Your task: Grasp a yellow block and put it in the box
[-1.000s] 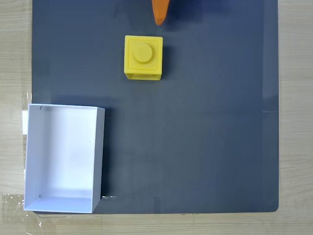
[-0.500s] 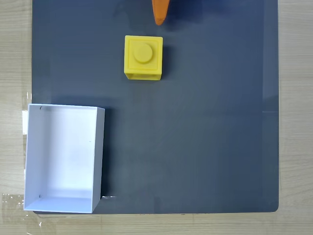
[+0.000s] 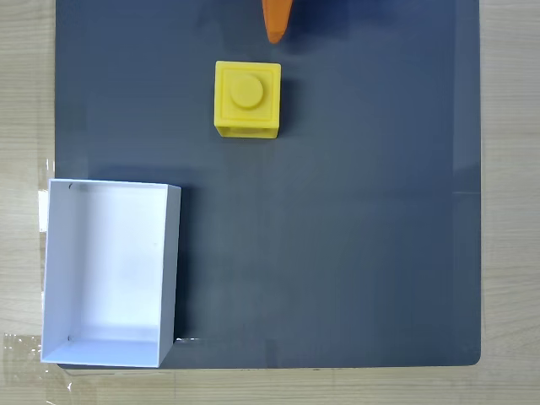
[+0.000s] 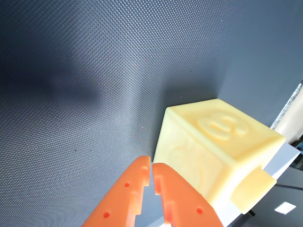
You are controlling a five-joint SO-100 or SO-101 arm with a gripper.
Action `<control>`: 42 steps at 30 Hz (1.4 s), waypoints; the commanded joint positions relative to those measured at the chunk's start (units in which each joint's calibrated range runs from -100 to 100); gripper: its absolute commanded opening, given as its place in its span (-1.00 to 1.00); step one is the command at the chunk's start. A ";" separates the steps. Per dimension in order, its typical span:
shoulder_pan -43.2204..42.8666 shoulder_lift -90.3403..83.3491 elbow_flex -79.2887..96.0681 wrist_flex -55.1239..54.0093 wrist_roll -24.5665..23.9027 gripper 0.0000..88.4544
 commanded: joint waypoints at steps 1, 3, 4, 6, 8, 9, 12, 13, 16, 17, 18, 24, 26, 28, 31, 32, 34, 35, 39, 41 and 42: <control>0.39 0.01 -0.10 -0.04 0.23 -0.98; 0.39 0.09 -0.10 -0.04 0.23 -0.98; 0.39 0.09 -0.19 -0.04 0.23 -0.98; 0.05 0.60 -0.37 -0.04 0.02 -0.98; -0.79 0.68 -0.64 -0.22 -0.19 -0.98; -1.55 0.94 -1.10 -1.00 -0.19 -0.98; -4.33 4.84 -4.17 -4.75 -0.34 -0.98; -5.51 7.21 -5.53 -6.24 -0.34 -0.98; -8.37 16.19 -10.87 -10.60 -0.34 -0.98; -9.04 19.67 -13.22 -12.00 -0.34 -0.98; -9.63 23.31 -15.66 -13.39 -0.34 -0.98; -11.74 44.75 -35.11 -17.75 -0.40 -0.98; -11.23 50.85 -42.44 -17.75 -0.40 -0.98; -10.47 56.45 -49.85 -17.14 -0.40 -0.98; -7.02 63.90 -59.53 -16.97 -0.34 -0.98; -5.68 65.94 -62.15 -16.97 -0.34 -0.98; -3.40 69.75 -66.59 -16.36 -0.34 -0.98; -2.64 71.45 -68.49 -15.31 -0.29 -0.98; 0.72 78.23 -78.44 -2.66 0.18 -0.97; 2.66 80.60 -82.96 3.01 0.18 -0.95; 3.50 81.70 -85.04 5.81 0.18 -0.91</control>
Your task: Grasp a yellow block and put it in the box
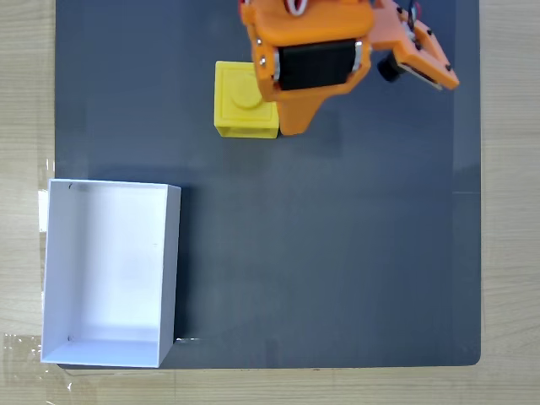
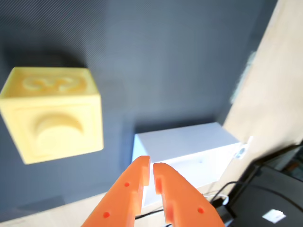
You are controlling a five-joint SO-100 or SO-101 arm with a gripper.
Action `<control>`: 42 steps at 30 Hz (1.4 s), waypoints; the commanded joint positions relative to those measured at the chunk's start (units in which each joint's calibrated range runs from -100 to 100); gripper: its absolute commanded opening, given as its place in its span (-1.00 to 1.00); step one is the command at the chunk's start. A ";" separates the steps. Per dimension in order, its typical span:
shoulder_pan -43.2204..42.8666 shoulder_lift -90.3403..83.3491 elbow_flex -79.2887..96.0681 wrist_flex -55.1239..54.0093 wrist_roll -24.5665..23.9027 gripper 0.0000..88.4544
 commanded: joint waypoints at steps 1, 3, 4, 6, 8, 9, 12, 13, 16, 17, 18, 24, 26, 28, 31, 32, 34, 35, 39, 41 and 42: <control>4.16 3.91 -11.60 12.23 0.18 -0.85; 5.59 5.86 -14.13 17.21 0.18 -0.68; 6.18 6.80 -14.86 19.30 0.23 -0.57; 6.77 8.32 -15.49 23.58 0.23 -0.37; 7.02 9.51 -15.49 27.42 0.29 -0.19; 7.02 10.10 -15.40 28.99 0.29 -0.11; 7.10 11.80 -14.59 29.25 0.29 0.03; 7.35 12.47 -14.59 29.25 0.34 0.05; 7.52 15.10 -14.50 29.25 0.34 0.06; 7.52 16.20 -14.50 29.25 0.34 0.06; 7.61 17.30 -14.50 29.25 0.34 0.06; 6.93 23.32 -14.59 29.25 0.29 0.06; 6.77 25.19 -14.59 29.25 0.29 0.06; 6.77 26.88 -14.59 29.25 0.29 0.06; 6.77 29.08 -14.59 29.25 0.29 0.06; 6.85 29.76 -14.59 29.25 0.29 0.06; 6.85 31.12 -14.59 29.25 0.29 0.06; 6.85 31.80 -14.59 29.25 0.29 0.06; 6.85 35.02 -14.59 29.25 0.23 0.06; 6.85 36.12 -14.59 29.25 0.23 0.05; 6.85 36.29 -14.68 29.25 0.23 0.05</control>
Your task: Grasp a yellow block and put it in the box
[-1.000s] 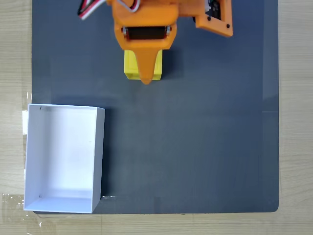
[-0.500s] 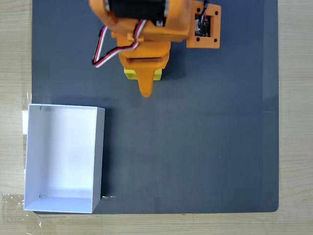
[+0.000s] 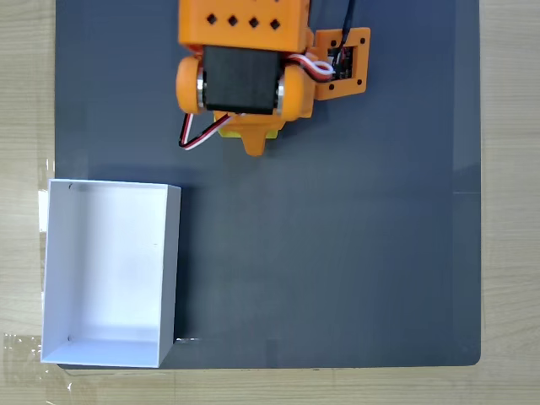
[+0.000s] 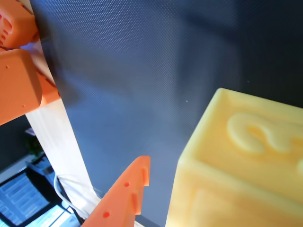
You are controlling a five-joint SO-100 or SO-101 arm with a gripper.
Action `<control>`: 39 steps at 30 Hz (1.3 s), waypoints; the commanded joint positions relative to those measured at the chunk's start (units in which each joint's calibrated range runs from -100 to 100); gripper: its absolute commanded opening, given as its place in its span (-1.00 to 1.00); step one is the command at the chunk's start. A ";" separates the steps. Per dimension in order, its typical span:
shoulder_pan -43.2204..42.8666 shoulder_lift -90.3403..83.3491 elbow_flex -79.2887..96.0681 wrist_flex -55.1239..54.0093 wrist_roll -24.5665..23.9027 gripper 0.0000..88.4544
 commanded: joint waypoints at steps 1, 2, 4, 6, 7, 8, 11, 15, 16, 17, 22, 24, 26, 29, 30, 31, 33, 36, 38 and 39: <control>0.01 0.38 -1.94 0.43 0.18 0.05; 0.01 0.38 -2.21 0.43 0.13 0.02; 0.01 0.38 -2.57 0.34 0.13 -0.08; 0.01 0.38 -2.66 -0.18 0.13 -0.23; 0.01 0.38 -2.48 -0.79 0.13 -0.30; 0.01 0.30 -2.30 -1.40 0.13 -0.36; 0.01 0.30 -1.85 -2.01 0.18 -0.43; -0.08 0.13 -1.85 -2.45 0.18 -0.45; -0.08 0.13 -1.85 -2.45 0.18 -0.45; -0.08 0.13 -1.85 -2.45 0.18 -0.45; -0.67 -3.26 -1.85 -2.45 0.18 -0.45; -2.01 -5.97 -1.76 -3.15 0.18 -0.45; -3.70 -9.36 -1.76 -4.37 0.18 -0.45; -6.64 -14.95 -1.76 -7.07 0.18 -0.45; -7.57 -16.90 -1.76 -8.38 0.18 -0.45; -8.24 -18.85 -1.76 -9.87 0.18 -0.45; -9.00 -22.75 -1.85 -13.71 0.13 -0.45; -8.24 -28.43 -1.85 -22.43 0.13 -0.45; -6.48 -31.14 -1.76 -28.80 0.13 -0.45; -5.21 -32.07 -1.76 -31.86 0.13 -0.45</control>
